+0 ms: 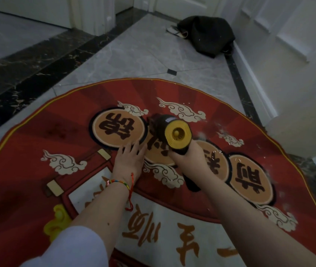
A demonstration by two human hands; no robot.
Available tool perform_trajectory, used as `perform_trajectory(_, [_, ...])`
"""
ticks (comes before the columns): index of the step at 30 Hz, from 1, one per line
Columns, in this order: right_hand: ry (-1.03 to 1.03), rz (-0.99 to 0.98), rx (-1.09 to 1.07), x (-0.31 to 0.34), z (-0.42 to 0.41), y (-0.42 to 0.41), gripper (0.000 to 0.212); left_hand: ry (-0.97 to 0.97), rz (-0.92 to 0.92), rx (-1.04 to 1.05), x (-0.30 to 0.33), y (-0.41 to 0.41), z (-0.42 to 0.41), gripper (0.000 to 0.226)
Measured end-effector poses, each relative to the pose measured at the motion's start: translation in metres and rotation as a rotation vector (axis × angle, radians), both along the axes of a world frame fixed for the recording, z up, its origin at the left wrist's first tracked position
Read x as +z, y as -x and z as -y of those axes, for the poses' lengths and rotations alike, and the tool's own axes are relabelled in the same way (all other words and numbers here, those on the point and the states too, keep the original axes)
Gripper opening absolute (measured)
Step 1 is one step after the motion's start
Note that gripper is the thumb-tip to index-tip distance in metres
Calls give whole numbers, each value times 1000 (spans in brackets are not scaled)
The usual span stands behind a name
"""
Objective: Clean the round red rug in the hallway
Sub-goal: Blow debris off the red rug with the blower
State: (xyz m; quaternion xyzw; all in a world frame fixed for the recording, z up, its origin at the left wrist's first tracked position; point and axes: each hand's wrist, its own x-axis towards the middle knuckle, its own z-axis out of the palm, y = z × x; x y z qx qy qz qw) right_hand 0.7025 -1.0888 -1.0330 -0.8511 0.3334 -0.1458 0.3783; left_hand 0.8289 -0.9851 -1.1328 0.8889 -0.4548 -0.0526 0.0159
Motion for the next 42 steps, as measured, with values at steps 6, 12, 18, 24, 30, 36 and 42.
perform_trajectory(6, [-7, 5, -15, -3, 4, -20, 32, 67, 13, 6, -2, 2, -5, 50])
perform_trajectory(12, [-17, -36, 3, -5, -13, 47, 25, 36, 17, 7, -4, -1, 0, 51])
perform_trajectory(18, [0, -17, 2, -4, -1, 13, 21, 26, -3, 10, -1, 0, 0, 51])
perform_trajectory(24, [5, -4, 36, -6, 5, -18, 39, 90, 28, 3, -5, 0, -5, 49])
perform_trajectory(30, [-8, -10, -18, -12, -4, 37, 31, -44, 66, -8, -6, -3, 2, 55])
perform_trajectory(36, [-20, 72, -180, -13, -1, 92, 30, -77, 86, -14, 15, 13, 11, 56])
perform_trajectory(42, [-7, 78, -195, -5, 8, 105, 28, 76, -12, -202, 2, 51, 37, 50])
